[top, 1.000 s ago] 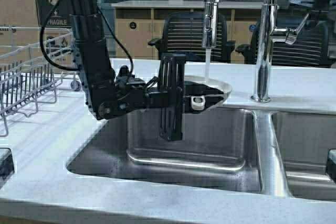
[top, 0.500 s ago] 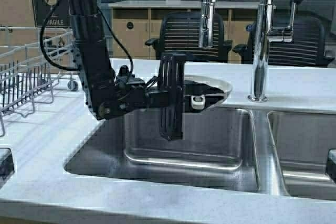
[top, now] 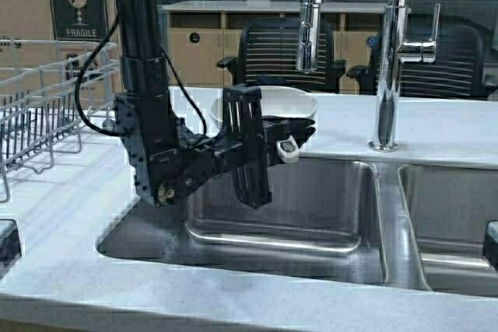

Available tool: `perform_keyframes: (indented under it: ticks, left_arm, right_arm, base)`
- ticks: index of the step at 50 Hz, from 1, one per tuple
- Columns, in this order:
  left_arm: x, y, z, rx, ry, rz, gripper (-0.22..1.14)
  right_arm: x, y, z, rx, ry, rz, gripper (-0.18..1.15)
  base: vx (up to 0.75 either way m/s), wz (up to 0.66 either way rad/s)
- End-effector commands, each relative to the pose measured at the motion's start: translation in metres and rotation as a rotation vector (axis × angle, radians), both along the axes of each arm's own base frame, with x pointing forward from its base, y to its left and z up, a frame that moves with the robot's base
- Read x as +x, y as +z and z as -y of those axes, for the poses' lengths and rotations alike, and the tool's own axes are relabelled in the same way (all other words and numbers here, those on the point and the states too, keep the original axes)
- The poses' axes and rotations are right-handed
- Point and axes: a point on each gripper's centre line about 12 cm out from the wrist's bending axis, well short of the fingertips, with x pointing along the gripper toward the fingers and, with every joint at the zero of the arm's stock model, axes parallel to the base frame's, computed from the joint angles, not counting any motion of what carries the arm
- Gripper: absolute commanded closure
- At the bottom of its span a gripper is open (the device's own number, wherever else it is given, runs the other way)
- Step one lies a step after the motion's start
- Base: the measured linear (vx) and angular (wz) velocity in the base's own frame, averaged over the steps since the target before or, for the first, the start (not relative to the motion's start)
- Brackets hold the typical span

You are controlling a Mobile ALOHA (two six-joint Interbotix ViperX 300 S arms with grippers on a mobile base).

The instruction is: Wash the pan

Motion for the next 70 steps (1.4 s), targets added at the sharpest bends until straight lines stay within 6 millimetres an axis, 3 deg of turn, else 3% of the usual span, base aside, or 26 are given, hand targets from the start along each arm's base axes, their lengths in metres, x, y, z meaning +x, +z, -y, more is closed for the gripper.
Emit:
perform_keyframes:
  ticks: [1, 9, 15, 30, 37, 47, 60, 70]
  left_arm:
    - [0.001, 0.005, -0.003, 0.096, 0.036, -0.055, 0.89]
    - [-0.012, -0.018, -0.015, 0.283, 0.031, -0.294, 0.89]
    - [-0.021, -0.024, -0.016, 0.288, -0.016, -0.379, 0.89]
    - [-0.015, -0.025, 0.003, -0.032, -0.110, -0.144, 0.89]
    - [-0.014, -0.040, 0.001, 0.002, -0.088, -0.133, 0.89]
    - [-0.017, -0.054, -0.004, 0.283, -0.076, -0.187, 0.89]
    - [-0.006, -0.047, -0.012, 0.816, -0.121, -0.294, 0.89]
    - [0.031, 0.001, -0.005, 1.230, -0.211, -0.172, 0.89]
  right_arm:
    - [-0.022, 0.023, 0.001, -0.004, -0.007, 0.084, 0.92]
    - [-0.038, 0.015, -0.001, 0.008, -0.010, 0.065, 0.92]
    - [-0.050, 0.007, -0.001, 0.030, -0.021, 0.046, 0.92]
    - [-0.083, 0.005, -0.004, 0.051, -0.029, 0.049, 0.92]
    - [-0.103, 0.008, -0.006, 0.052, -0.028, 0.061, 0.92]
    - [-0.125, 0.009, -0.016, 0.060, -0.004, 0.107, 0.92]
    - [-0.131, 0.011, -0.020, 0.072, 0.001, 0.139, 0.92]
    - [-0.132, 0.009, -0.020, 0.075, 0.000, 0.154, 0.92]
  base:
    - [0.00, 0.00]
    - [0.00, 0.00]
    - [0.00, 0.00]
    - [0.00, 0.00]
    - [0.00, 0.00]
    - [0.00, 0.00]
    - [0.00, 0.00]
    - [0.00, 0.00]
